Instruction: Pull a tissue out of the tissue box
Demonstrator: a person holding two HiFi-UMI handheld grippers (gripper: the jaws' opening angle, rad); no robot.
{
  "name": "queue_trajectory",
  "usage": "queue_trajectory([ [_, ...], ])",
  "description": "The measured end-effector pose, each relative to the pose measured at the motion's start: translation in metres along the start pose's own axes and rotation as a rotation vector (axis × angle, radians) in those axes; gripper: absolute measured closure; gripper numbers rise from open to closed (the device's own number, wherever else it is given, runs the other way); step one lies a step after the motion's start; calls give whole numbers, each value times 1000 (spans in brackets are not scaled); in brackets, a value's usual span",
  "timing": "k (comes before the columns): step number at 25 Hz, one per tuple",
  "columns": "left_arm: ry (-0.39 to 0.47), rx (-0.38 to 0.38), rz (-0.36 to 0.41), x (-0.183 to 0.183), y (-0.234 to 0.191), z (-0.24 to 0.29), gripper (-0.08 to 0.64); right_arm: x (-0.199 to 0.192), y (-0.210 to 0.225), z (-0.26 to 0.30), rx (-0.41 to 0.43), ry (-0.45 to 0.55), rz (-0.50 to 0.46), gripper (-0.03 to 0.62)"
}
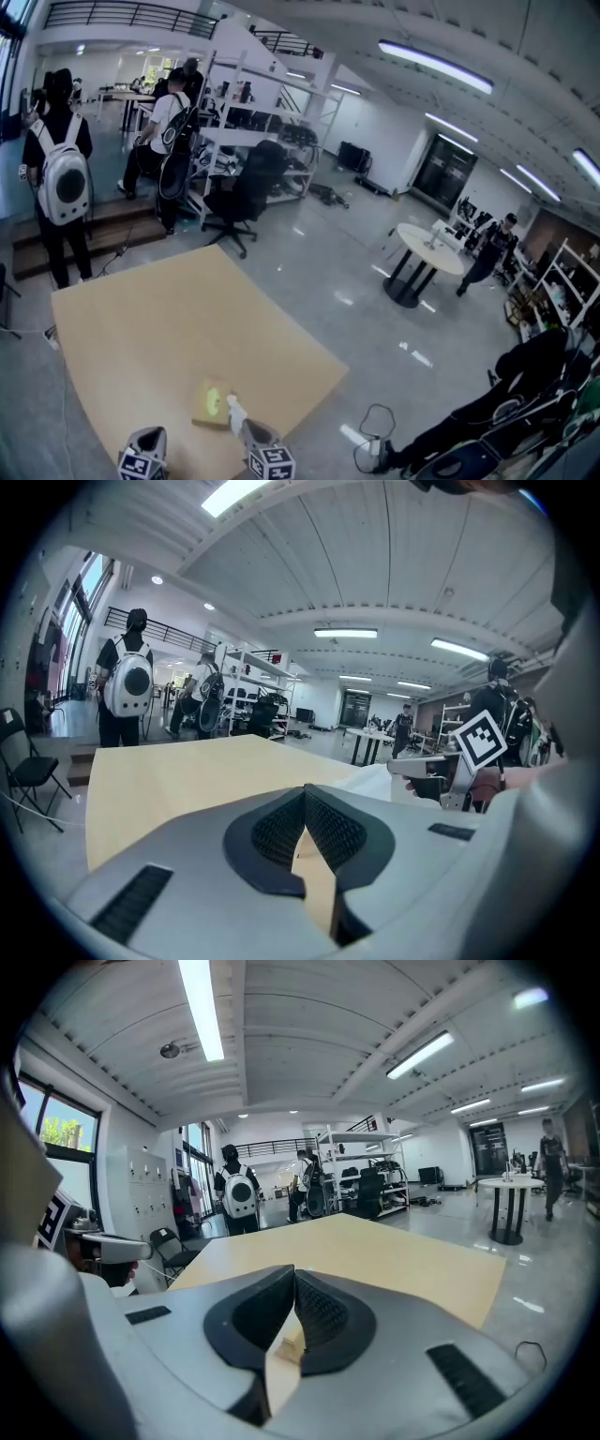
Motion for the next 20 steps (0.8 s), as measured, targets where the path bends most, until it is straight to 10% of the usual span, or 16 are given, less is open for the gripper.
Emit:
queue_trajectory([
  [20,104,-29,69,22,27,-43,552,30,-30,-82,-65,95,-49,588],
])
Point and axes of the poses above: the fingertips, and each gripper's own axes: z forward along the fingers, y to its right, x out of its top, the point moved 10 cm from there along -z, backward along the fingers, and after that the axes turned 9 degrees about -z, right-handed, at the moved point
